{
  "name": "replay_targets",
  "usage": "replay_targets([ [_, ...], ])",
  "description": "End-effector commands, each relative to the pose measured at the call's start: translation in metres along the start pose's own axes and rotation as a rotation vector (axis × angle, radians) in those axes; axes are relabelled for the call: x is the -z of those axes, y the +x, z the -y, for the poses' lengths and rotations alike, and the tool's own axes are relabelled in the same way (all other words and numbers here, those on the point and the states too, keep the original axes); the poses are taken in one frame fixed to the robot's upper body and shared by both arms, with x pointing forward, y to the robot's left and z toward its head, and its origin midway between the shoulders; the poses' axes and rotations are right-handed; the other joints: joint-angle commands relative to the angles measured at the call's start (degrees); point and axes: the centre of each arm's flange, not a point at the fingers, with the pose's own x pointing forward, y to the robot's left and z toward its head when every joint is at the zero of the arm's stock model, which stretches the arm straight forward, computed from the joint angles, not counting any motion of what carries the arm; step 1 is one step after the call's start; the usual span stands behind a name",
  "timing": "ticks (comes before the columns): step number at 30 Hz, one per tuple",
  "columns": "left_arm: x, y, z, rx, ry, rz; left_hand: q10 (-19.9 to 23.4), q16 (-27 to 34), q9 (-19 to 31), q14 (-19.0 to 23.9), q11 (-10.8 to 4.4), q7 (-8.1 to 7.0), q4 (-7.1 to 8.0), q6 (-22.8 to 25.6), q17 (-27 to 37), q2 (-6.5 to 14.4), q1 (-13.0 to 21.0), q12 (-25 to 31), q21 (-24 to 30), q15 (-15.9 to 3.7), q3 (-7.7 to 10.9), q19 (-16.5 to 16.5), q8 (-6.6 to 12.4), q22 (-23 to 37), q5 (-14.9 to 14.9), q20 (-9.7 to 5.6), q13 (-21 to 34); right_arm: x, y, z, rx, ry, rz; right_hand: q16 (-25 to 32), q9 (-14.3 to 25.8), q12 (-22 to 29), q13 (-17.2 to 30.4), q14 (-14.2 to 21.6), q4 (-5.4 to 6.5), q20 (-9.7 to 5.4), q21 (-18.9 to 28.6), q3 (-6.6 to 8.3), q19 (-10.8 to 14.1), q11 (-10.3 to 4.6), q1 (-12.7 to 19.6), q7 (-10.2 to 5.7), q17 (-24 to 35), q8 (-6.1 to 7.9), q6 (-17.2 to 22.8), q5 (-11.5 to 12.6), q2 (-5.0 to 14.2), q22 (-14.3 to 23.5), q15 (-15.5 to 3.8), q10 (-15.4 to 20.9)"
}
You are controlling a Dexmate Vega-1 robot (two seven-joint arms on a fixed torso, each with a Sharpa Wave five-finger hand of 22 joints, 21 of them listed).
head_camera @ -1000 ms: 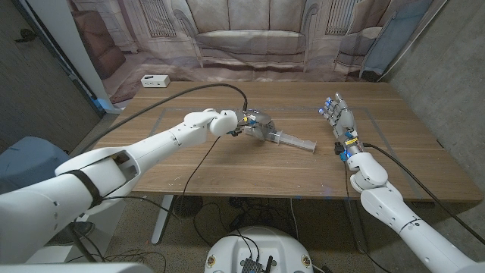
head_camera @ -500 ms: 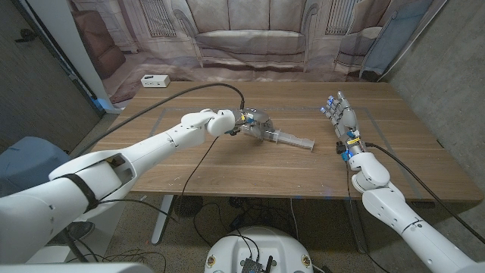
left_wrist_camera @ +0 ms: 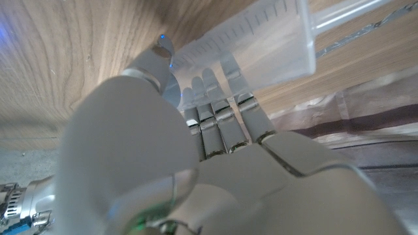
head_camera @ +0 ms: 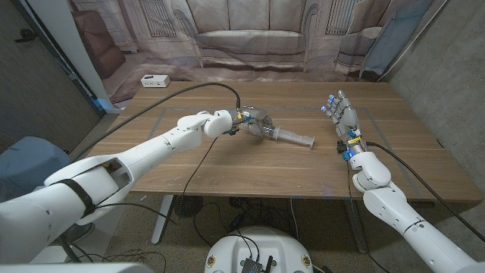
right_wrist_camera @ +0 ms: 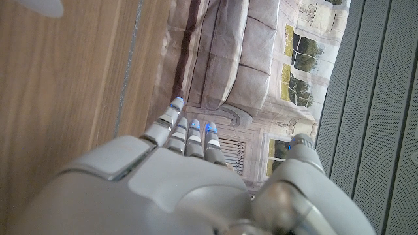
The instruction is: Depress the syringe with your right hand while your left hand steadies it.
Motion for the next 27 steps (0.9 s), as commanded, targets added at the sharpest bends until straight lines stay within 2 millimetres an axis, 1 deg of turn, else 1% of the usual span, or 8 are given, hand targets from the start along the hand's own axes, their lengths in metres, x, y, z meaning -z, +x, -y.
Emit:
replay_targets([
  [1, 0.007, -0.01, -0.001, -0.115, -0.085, 0.01, 0.6, 0.0, 0.3, 2.8, 0.0, 1.72, 1.15, 2.8, 0.1, 5.3, 5.0, 0.4, 0.5, -2.41, 1.84, 1.9, 0.23, 0.1, 0.3, -1.48, 0.3, -0.002, 0.001, 0.0, 0.0, -0.004, 0.0, 0.0, 0.2, -0.2, 0.2, 0.2, 0.07, 0.19, -0.2, -0.19, 0.4, 0.29, 0.6, -0.32, 0.1, 0.1, 0.3, -0.1, -0.03, 0.2, -0.04, 0.3],
  [12, 0.013, -0.021, -0.002, -0.225, -0.16, 0.01, 1.3, -0.3, 0.3, 3.5, -0.23, 1.47, 1.14, 3.5, 0.1, 5.3, 5.2, 0.4, 0.8, -2.71, 2.1, 1.8, 0.18, 0.1, 0.3, -1.67, 0.4, -0.001, 0.001, 0.0, 0.001, -0.005, 0.003, 0.0, 0.2, -0.2, 0.2, 0.2, 0.05, 0.21, -0.2, -0.23, 0.4, 0.24, 0.7, -0.28, 0.1, 0.11, 0.3, -0.1, -0.06, 0.2, -0.04, 0.4],
  [17, 0.015, -0.028, -0.002, -0.258, -0.18, 0.008, 1.6, -0.4, 0.3, 3.9, -0.35, 1.33, 1.18, 4.0, 0.1, 5.3, 5.2, 0.4, 0.9, -2.74, 2.19, 1.8, 0.23, 0.1, 0.2, -1.81, 0.4, -0.005, 0.002, 0.001, 0.0, -0.02, 0.013, -0.1, 0.2, -0.2, 0.2, 0.2, 0.04, 0.23, -0.2, -0.25, 0.4, 0.24, 0.7, -0.29, 0.1, 0.12, 0.3, -0.1, -0.07, 0.2, -0.12, 0.4],
  [27, 0.014, -0.043, -0.002, -0.336, -0.231, 0.016, 2.4, -0.5, 0.3, 4.7, -0.55, 1.19, 1.32, 4.8, 0.1, 5.2, 5.0, 0.4, 1.3, -3.12, 2.32, 2.0, 0.21, 0.1, 0.2, -2.11, 0.5, -0.027, 0.007, 0.005, 0.005, -0.085, 0.061, -0.3, 0.2, -0.2, 0.2, -0.3, 0.05, -0.03, -0.4, -0.36, 0.0, 0.21, 0.7, -0.28, 0.1, 0.2, 0.5, -0.1, -0.18, 0.2, -0.43, 0.4],
])
